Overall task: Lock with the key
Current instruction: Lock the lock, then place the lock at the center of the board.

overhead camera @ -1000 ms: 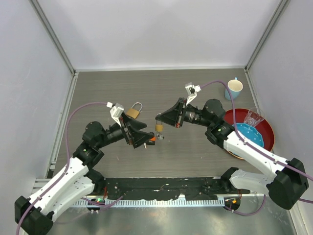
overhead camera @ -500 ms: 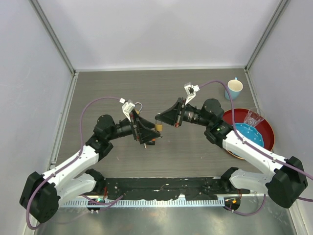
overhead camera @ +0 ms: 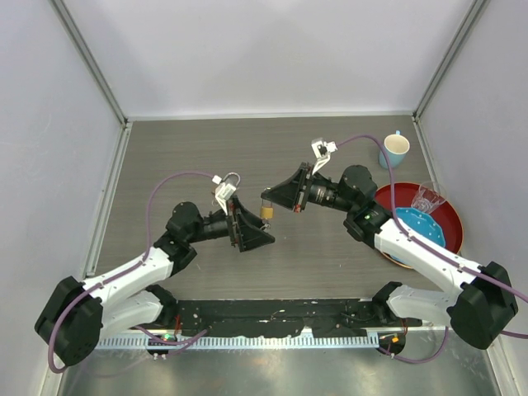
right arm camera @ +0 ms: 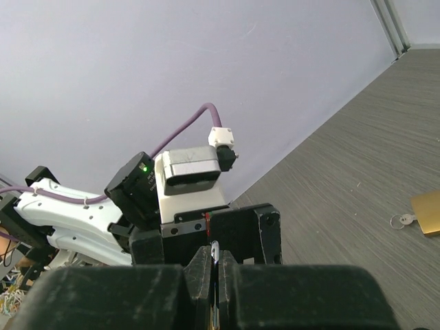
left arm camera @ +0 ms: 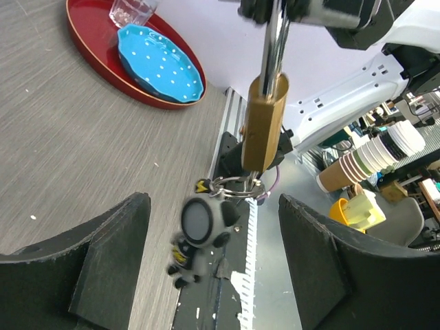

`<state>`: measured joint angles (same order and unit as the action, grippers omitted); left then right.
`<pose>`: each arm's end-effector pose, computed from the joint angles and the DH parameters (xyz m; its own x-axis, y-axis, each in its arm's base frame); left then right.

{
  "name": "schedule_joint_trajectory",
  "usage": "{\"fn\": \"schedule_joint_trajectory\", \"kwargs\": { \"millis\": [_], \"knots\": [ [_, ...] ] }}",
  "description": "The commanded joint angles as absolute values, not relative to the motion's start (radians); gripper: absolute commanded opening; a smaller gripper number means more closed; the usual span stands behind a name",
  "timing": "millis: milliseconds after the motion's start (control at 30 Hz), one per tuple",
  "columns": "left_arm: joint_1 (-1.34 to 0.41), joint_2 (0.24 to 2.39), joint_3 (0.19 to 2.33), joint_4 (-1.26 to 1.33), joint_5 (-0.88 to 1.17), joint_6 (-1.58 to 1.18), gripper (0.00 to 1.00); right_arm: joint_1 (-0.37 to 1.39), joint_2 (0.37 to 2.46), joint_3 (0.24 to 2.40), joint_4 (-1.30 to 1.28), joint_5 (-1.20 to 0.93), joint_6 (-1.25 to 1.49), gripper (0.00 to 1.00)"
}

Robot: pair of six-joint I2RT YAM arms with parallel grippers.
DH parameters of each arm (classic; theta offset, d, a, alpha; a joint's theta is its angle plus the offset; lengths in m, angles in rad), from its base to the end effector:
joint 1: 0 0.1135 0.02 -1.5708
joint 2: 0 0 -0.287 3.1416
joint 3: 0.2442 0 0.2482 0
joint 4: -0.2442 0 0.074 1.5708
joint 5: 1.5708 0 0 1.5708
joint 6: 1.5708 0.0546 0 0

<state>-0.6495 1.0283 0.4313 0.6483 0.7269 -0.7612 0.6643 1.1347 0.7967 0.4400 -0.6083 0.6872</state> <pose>0.1528 -0.1616 0.2794 -0.6467 -0.1561 -0.7466 0.7380 0.1188 -0.6642 0.1887 0.1874 0.3625 -0.5429 0.2361 -0.8059 -0.7880 0.1887 0.5861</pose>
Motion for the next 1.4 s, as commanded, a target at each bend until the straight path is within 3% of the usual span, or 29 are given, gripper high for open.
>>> {"fn": "schedule_joint_trajectory", "kwargs": {
  "millis": [0,67,100,167,200,300,433,1200,1367],
  "knots": [
    [-0.664,1.025,0.410,0.736,0.736,-0.778,0.74,0.660,1.129,0.861,0.512,-0.588,0.699,0.01],
    [-0.667,1.016,0.400,0.736,0.733,-0.778,0.67,0.658,1.132,0.864,0.511,-0.586,0.701,0.02],
    [-0.667,1.014,0.399,0.736,0.733,-0.778,0.57,0.657,1.134,0.865,0.511,-0.587,0.701,0.01],
    [-0.669,1.005,0.394,0.738,0.735,-0.778,0.47,0.657,1.134,0.864,0.515,-0.586,0.703,0.02],
    [-0.669,1.003,0.394,0.736,0.738,-0.776,0.36,0.657,1.135,0.862,0.517,-0.584,0.703,0.02],
    [-0.669,0.997,0.397,0.730,0.741,-0.778,0.16,0.657,1.138,0.859,0.522,-0.580,0.703,0.02],
    [-0.669,0.994,0.394,0.724,0.741,-0.778,0.01,0.655,1.149,0.861,0.526,-0.583,0.706,0.02],
    [-0.761,0.873,0.235,0.726,0.726,-0.808,0.00,0.583,1.201,0.874,0.563,-0.623,0.739,0.02],
    [-0.761,0.812,0.247,0.606,0.661,-0.764,0.00,0.581,1.203,0.861,0.542,-0.627,0.732,0.02]
  ]
}}
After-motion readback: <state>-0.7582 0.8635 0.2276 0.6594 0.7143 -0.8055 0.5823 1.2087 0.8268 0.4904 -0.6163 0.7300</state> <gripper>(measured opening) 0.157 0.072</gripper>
